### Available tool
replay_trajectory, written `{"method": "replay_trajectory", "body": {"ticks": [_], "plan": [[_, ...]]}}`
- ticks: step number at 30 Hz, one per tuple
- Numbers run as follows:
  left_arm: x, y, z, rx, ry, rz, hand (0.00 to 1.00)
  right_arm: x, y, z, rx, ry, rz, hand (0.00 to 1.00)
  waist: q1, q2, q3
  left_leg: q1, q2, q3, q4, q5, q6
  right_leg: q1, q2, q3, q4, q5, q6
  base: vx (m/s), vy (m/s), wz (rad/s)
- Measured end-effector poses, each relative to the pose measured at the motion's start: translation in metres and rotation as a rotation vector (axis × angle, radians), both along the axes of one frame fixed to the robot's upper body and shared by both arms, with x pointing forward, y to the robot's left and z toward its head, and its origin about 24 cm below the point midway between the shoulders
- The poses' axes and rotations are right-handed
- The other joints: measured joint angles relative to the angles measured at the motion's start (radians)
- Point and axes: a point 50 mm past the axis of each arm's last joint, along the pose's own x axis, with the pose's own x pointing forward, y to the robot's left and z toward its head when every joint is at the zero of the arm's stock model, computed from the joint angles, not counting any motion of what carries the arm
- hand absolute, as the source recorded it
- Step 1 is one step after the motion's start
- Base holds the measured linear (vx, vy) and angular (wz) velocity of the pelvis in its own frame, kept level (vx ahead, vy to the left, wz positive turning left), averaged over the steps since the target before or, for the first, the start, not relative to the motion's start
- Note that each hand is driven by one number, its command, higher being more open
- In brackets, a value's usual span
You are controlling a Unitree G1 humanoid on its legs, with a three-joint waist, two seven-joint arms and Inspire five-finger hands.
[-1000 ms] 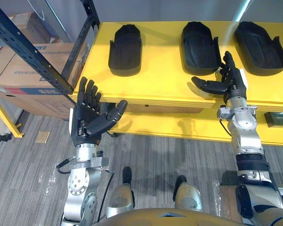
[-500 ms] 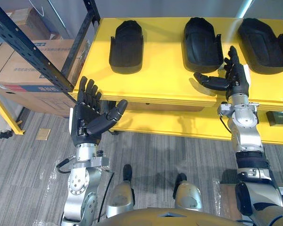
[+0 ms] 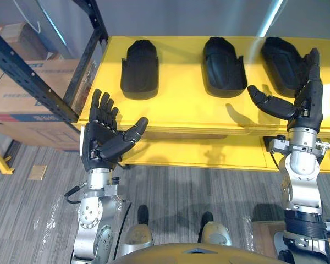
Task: Walk over and take three plastic housings, then place them on the shelf
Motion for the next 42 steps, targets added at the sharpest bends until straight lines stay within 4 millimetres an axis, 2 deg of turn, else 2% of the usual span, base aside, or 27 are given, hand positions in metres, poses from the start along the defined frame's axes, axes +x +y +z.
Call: {"method": "replay_trajectory", "body": {"ticks": [5, 10, 13, 16, 22, 28, 31, 34, 36, 38, 42], "plan": [[0.0, 0.002, 0.0, 0.005, -0.002, 0.007, 1.0, -0.008, 0.002, -0.008, 0.031, 0.03, 0.057, 1.0, -0.016, -0.003, -0.052, 0.006, 0.015, 0.03, 0.0, -0.012, -0.007, 0.004, 0.02, 0.022, -0.035, 0.017, -0.005, 0.02, -0.006, -0.18], [0.005, 0.001, 0.005, 0.015, -0.024, -0.006, 1.0, -0.006, 0.004, -0.01, 0.056, 0.037, 0.111, 1.0, -0.015, -0.001, -0.07, 0.024, 0.018, 0.046, 0.0, -0.016, -0.009, 0.01, 0.024, 0.04, -0.036, 0.02, -0.004, 0.0, -0.001, -0.09], [0.008, 0.0, 0.007, 0.031, -0.029, -0.019, 1.0, 0.011, 0.005, -0.01, 0.05, 0.062, 0.138, 1.0, -0.015, -0.003, -0.086, 0.037, 0.018, 0.05, -0.001, -0.016, -0.009, 0.026, 0.026, 0.041, -0.048, 0.026, -0.004, -0.03, 0.001, -0.05], [0.01, 0.0, 0.003, 0.033, -0.002, -0.024, 1.0, 0.033, 0.005, 0.003, 0.007, 0.07, 0.16, 1.0, -0.009, 0.004, -0.098, 0.033, 0.018, 0.043, -0.004, -0.015, -0.009, 0.041, 0.028, 0.033, -0.081, 0.044, -0.004, -0.04, 0.003, 0.04], [0.012, -0.003, -0.009, 0.032, 0.058, -0.042, 1.0, 0.047, 0.0, 0.019, -0.007, 0.05, 0.159, 1.0, 0.015, 0.01, -0.102, 0.013, 0.017, 0.015, -0.003, -0.003, -0.006, 0.042, 0.028, 0.007, -0.088, 0.048, -0.004, -0.02, -0.005, 0.14], [0.012, -0.003, -0.011, 0.031, 0.069, -0.044, 1.0, 0.051, 0.006, 0.012, 0.035, 0.057, 0.152, 1.0, 0.02, 0.01, -0.099, -0.002, 0.013, -0.007, 0.0, 0.007, -0.004, 0.036, 0.023, -0.012, -0.081, 0.047, -0.006, 0.0, -0.003, 0.1], [0.013, -0.003, -0.009, 0.032, 0.06, -0.042, 1.0, 0.051, 0.007, 0.013, 0.052, 0.036, 0.13, 1.0, 0.017, 0.004, -0.069, -0.045, 0.011, -0.007, 0.033, 0.0, -0.003, -0.018, 0.014, -0.001, -0.027, 0.033, -0.017, -0.05, 0.009, -0.04], [0.02, -0.004, -0.002, 0.023, 0.031, -0.024, 1.0, 0.055, 0.008, 0.027, 0.058, -0.026, 0.107, 1.0, 0.019, -0.004, 0.04, -0.132, 0.014, -0.017, 0.182, -0.054, -0.001, -0.085, 0.003, 0.019, 0.061, 0.013, -0.023, -0.14, 0.005, -0.1], [0.022, -0.004, 0.001, 0.014, 0.02, -0.01, 1.0, 0.057, 0.01, 0.045, 0.061, -0.097, 0.092, 1.0, 0.012, 0.008, 0.113, -0.195, 0.016, -0.021, 0.277, -0.095, -0.002, -0.139, -0.006, 0.035, 0.126, -0.008, -0.029, -0.2, 0.012, -0.07], [0.023, -0.004, 0.002, 0.01, 0.017, -0.003, 1.0, 0.059, 0.009, 0.058, 0.058, -0.143, 0.08, 1.0, 0.012, 0.022, 0.153, -0.232, 0.02, -0.022, 0.326, -0.114, 0.0, -0.165, -0.006, 0.043, 0.149, -0.011, -0.026, -0.16, 0.029, -0.08], [0.023, -0.003, 0.002, 0.001, 0.023, 0.018, 1.0, 0.06, 0.007, 0.075, 0.041, -0.194, 0.068, 1.0, 0.018, 0.033, 0.185, -0.281, 0.022, -0.033, 0.371, -0.129, 0.006, -0.203, -0.009, 0.044, 0.179, -0.015, -0.028, -0.1, 0.012, 0.03]]}}
